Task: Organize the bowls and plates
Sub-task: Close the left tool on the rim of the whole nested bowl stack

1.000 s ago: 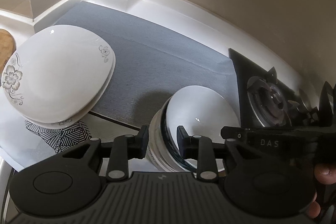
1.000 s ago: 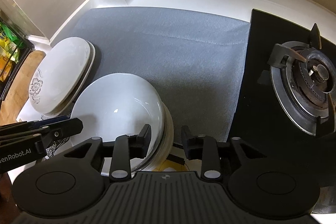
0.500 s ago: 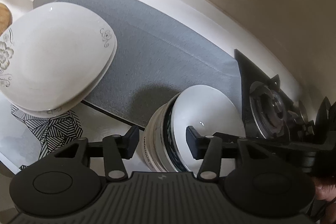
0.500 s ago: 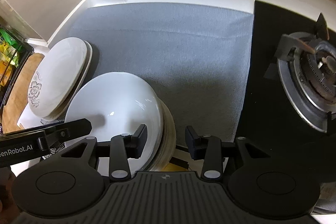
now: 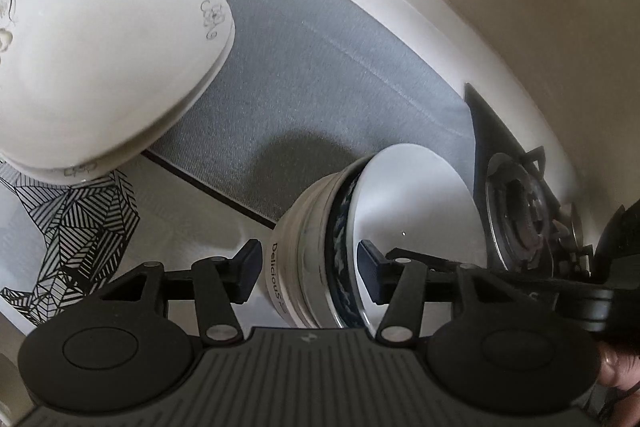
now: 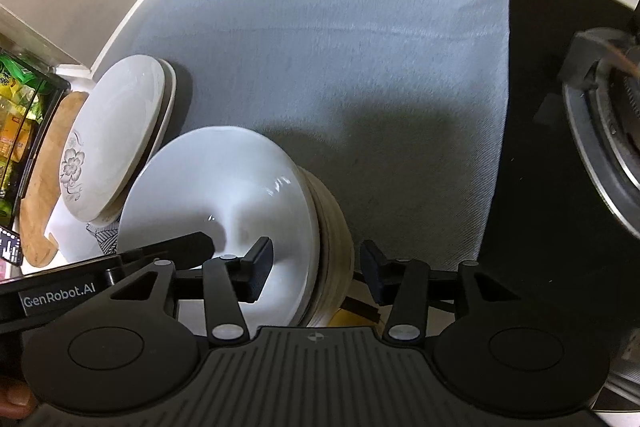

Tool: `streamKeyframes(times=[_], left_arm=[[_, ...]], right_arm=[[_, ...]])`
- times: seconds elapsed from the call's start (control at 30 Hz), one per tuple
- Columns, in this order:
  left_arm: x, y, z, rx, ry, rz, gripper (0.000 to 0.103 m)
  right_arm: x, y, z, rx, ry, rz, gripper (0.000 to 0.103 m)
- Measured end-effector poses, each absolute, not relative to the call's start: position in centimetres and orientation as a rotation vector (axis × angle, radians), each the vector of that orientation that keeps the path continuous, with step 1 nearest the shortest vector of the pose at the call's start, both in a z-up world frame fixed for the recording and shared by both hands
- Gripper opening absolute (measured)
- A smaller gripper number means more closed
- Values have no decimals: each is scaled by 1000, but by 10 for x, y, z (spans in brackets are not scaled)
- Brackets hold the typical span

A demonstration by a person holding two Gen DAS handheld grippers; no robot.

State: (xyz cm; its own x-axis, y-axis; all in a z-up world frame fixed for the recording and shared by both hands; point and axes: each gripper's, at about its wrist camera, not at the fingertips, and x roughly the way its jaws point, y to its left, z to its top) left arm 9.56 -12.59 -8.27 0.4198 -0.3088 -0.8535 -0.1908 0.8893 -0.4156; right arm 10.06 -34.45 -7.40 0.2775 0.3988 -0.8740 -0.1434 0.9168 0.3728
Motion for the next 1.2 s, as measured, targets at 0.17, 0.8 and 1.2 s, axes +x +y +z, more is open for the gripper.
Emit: streamKeyframes(times=[0.17,0.8,1.2], left_arm=[[96,-125,-89,-516,1168,-82,58],[96,-135,-82,-438,1150,-101,42],[101,-128,-84,-443,1147,-107,41]], right_arm=[[106,-345,-79,274,1263,398,58],[113,-344,-81,286,1259,471,53],[102,-341,-78,273,1214,459,40]])
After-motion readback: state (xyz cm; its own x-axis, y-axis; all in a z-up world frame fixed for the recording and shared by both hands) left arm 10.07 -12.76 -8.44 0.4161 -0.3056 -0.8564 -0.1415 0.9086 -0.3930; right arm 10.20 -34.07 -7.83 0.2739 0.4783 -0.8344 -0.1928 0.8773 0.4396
